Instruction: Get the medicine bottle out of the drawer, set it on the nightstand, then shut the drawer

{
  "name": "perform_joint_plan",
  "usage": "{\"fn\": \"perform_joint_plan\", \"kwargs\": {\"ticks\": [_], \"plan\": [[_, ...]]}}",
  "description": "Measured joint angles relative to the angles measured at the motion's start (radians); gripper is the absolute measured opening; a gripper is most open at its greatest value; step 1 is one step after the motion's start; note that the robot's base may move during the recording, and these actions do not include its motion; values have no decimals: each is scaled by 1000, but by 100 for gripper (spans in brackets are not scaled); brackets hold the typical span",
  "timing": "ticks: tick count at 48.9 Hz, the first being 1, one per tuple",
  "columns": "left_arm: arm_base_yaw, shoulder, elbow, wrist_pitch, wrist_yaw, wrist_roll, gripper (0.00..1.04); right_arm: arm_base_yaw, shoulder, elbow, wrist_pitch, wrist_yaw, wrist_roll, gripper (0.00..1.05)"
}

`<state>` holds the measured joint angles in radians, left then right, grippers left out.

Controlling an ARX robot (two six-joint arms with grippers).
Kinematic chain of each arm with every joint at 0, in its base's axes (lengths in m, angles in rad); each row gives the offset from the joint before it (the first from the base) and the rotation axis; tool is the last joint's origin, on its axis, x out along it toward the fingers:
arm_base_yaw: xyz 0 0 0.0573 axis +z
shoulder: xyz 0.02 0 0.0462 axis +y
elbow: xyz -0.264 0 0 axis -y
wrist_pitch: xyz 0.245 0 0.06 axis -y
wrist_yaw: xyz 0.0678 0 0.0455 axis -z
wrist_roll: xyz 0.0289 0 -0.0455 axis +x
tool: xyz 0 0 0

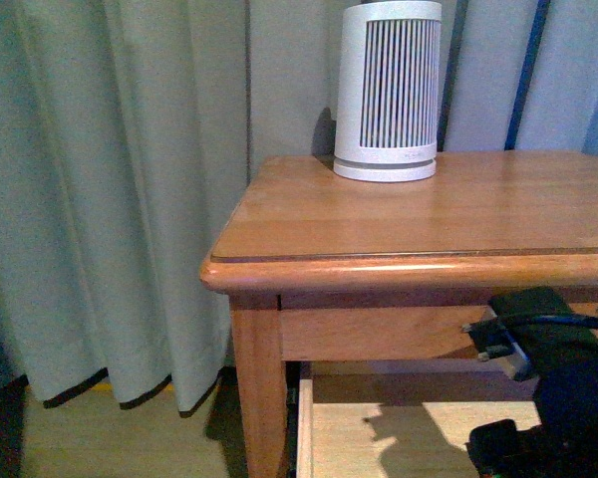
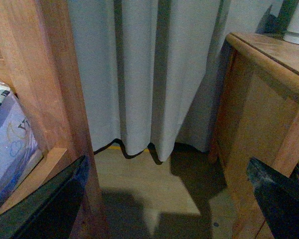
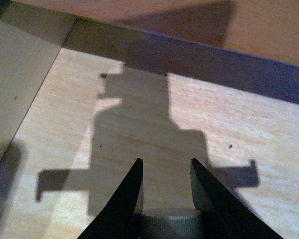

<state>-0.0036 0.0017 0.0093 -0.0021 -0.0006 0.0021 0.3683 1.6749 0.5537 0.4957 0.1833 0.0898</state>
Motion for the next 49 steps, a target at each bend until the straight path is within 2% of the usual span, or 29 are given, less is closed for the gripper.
{"fn": "perform_joint_plan", "kwargs": {"ticks": [10, 15, 20, 31, 35, 49], "plan": [[0, 0, 0, 0, 0, 0, 98, -14, -383, -79, -278, 28, 35, 26], [0, 0, 0, 0, 0, 0, 98, -66, -603, -56, -340, 90, -44, 26], [0, 0, 0, 0, 0, 0, 98, -134, -707, 31, -348, 93, -122, 26], [0, 0, 0, 0, 0, 0, 98, -309, -581, 263, -297, 18, -176, 26], [0, 0, 0, 0, 0, 0, 98, -361, -478, 346, -276, 27, -175, 26], [0, 0, 0, 0, 0, 0, 98, -432, -132, 591, -309, 56, -144, 26]]}}
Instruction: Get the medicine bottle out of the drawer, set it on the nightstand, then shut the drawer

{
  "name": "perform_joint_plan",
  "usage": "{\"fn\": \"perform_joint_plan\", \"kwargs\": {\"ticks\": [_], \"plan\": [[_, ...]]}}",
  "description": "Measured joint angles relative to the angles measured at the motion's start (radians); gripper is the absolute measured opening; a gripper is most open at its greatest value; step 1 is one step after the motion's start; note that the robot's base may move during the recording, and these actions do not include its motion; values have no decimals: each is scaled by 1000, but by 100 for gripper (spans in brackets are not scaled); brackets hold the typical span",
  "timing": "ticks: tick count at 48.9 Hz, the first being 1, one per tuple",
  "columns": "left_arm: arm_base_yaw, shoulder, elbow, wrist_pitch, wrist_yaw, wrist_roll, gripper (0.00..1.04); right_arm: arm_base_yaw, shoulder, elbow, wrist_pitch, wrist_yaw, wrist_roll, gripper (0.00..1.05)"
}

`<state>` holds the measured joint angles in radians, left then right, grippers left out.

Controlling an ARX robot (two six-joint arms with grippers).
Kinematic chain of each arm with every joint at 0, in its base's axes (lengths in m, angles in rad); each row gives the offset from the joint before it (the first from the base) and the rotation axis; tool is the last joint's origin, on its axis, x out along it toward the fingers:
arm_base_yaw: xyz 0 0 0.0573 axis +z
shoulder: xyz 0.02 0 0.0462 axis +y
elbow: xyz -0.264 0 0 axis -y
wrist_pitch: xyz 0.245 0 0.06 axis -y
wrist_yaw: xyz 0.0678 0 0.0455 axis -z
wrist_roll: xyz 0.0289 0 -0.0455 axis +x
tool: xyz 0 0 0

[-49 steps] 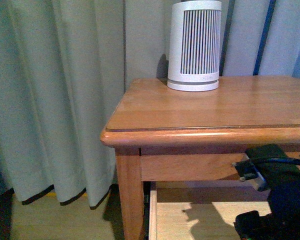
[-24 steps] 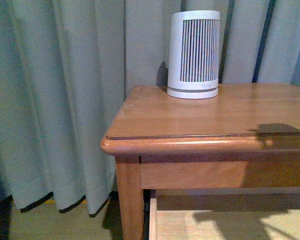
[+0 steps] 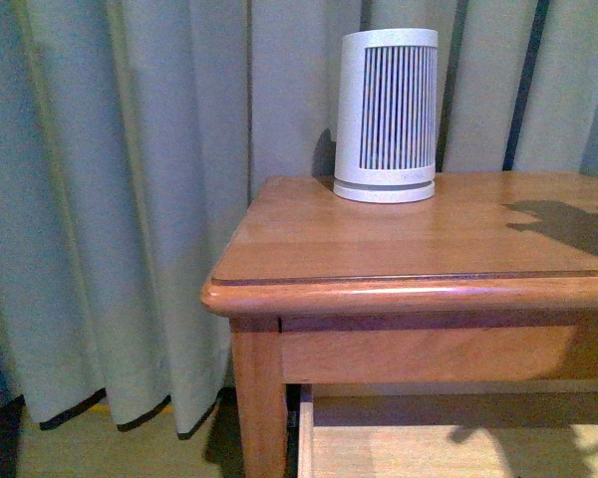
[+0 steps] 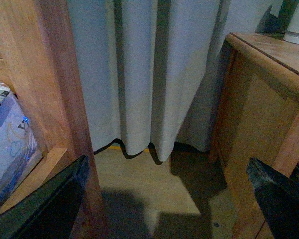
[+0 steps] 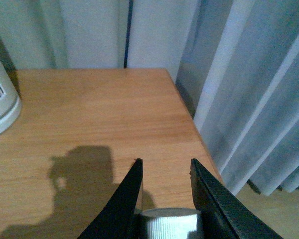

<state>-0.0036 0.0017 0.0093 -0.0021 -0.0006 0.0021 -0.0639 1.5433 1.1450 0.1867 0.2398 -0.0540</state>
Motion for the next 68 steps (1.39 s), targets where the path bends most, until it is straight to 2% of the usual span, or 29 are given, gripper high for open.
{"fn": "perform_joint_plan", "kwargs": {"ticks": [11, 21, 35, 46, 56, 63, 68], "plan": [[0, 0, 0, 0, 0, 0, 98, -4, 115, 39, -37, -1, 63, 26], [0, 0, 0, 0, 0, 0, 98, -4, 184, 39, 5, -13, 83, 28], [0, 0, 0, 0, 0, 0, 98, 3, 155, 19, 105, -33, 88, 68], [0, 0, 0, 0, 0, 0, 98, 5, -66, -111, 203, -2, 91, 99], [0, 0, 0, 0, 0, 0, 98, -57, -415, -299, 17, -27, 173, 98], [0, 0, 0, 0, 0, 0, 98, -105, -695, -482, -138, -123, 213, 98], [0, 0, 0, 0, 0, 0, 98, -98, -855, -593, -258, -182, 216, 98]]}}
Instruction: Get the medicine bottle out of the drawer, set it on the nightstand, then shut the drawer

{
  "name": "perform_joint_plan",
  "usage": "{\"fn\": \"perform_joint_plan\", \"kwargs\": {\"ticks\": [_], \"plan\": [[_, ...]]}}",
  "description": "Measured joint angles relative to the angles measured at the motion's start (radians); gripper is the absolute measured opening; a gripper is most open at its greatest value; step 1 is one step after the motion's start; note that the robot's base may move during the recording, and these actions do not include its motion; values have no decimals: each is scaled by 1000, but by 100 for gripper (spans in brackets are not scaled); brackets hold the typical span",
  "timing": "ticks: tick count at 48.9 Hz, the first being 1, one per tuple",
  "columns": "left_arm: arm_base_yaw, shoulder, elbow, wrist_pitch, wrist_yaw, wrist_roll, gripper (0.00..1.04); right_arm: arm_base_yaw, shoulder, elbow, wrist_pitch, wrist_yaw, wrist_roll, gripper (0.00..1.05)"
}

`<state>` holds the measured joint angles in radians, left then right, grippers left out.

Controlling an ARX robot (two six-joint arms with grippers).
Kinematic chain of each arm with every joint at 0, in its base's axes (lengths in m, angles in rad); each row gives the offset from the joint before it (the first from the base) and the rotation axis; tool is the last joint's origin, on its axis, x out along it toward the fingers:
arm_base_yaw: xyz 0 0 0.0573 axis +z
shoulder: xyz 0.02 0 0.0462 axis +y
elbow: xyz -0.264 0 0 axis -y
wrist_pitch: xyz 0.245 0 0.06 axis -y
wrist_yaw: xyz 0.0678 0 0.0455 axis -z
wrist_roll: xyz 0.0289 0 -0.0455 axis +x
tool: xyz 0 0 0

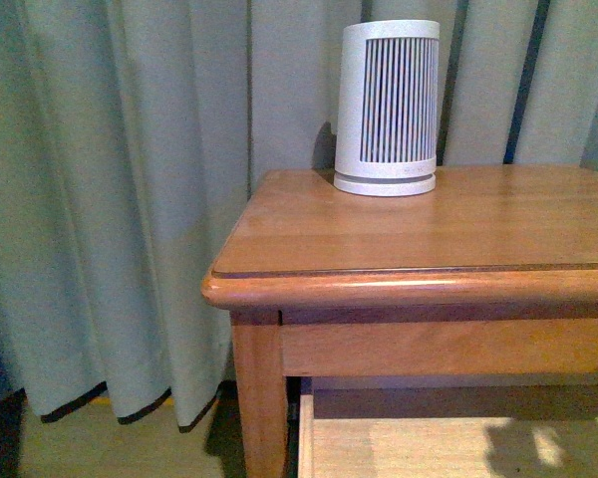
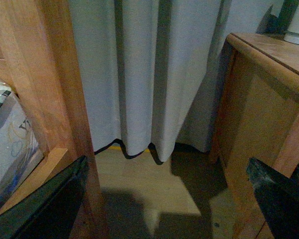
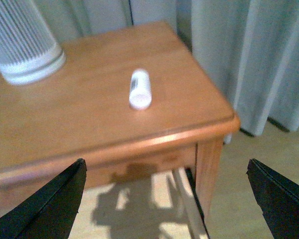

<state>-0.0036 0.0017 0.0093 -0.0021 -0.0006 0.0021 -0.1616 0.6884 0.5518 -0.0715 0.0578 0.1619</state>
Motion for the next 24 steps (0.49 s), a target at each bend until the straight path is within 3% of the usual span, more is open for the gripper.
{"fn": "perform_joint_plan", "kwargs": {"ticks": [13, 24], "plan": [[0, 0, 0, 0, 0, 0, 98, 154, -374, -213, -368, 47, 26, 98], [0, 0, 0, 0, 0, 0, 98, 279, -381, -365, -413, 100, 90, 98]]}}
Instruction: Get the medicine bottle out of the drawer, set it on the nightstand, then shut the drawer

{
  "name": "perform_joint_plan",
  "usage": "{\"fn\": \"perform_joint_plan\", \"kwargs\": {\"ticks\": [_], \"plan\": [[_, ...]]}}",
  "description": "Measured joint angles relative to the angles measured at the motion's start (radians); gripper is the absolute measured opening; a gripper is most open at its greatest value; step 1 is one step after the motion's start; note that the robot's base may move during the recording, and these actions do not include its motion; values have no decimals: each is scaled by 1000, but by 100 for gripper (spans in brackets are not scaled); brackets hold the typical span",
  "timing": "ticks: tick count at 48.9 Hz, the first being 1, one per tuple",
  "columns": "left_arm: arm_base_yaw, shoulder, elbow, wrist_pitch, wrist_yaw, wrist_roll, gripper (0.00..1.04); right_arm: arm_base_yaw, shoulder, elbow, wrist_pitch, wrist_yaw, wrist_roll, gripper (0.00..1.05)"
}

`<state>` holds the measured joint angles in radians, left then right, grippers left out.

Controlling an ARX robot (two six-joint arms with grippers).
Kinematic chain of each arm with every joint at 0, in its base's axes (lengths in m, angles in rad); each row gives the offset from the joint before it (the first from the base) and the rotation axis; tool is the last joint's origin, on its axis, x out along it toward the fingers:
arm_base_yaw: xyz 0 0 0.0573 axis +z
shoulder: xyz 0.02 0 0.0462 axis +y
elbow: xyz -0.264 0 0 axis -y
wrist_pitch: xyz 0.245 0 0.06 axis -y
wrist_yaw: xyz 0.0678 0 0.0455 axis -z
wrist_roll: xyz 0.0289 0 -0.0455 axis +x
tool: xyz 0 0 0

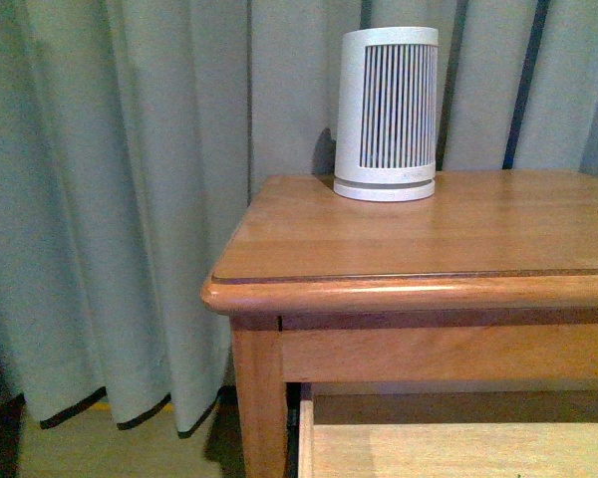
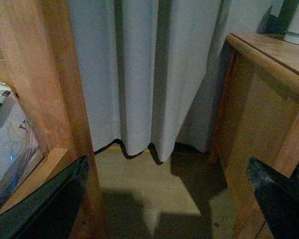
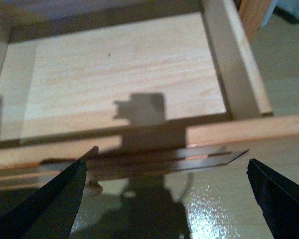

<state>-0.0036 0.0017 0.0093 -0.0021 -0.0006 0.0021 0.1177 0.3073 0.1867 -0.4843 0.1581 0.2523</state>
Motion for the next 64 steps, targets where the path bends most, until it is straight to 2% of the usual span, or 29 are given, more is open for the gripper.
{"fn": "perform_joint_plan", "kwargs": {"ticks": [10, 17, 21, 26, 31, 39, 47, 56, 64], "plan": [[0, 0, 0, 0, 0, 0, 98, 62, 34, -93, 59, 55, 23, 98], [0, 0, 0, 0, 0, 0, 98, 52, 53, -124, 153, 64, 6, 98], [0, 0, 0, 0, 0, 0, 98, 26, 243, -163, 407, 68, -53, 98], [0, 0, 0, 0, 0, 0, 98, -6, 614, -157, 851, 53, -138, 98], [0, 0, 0, 0, 0, 0, 98, -31, 890, -104, 1136, 42, -187, 98], [0, 0, 0, 0, 0, 0, 98, -61, 1278, 72, 1443, 29, -224, 98], [0, 0, 0, 0, 0, 0, 98, -77, 1490, 273, 1398, 23, -230, 98], [0, 0, 0, 0, 0, 0, 98, -74, 1493, 293, 1351, 27, -236, 98], [0, 0, 0, 0, 0, 0, 98, -56, 1368, 251, 1265, 71, -202, 98]]}}
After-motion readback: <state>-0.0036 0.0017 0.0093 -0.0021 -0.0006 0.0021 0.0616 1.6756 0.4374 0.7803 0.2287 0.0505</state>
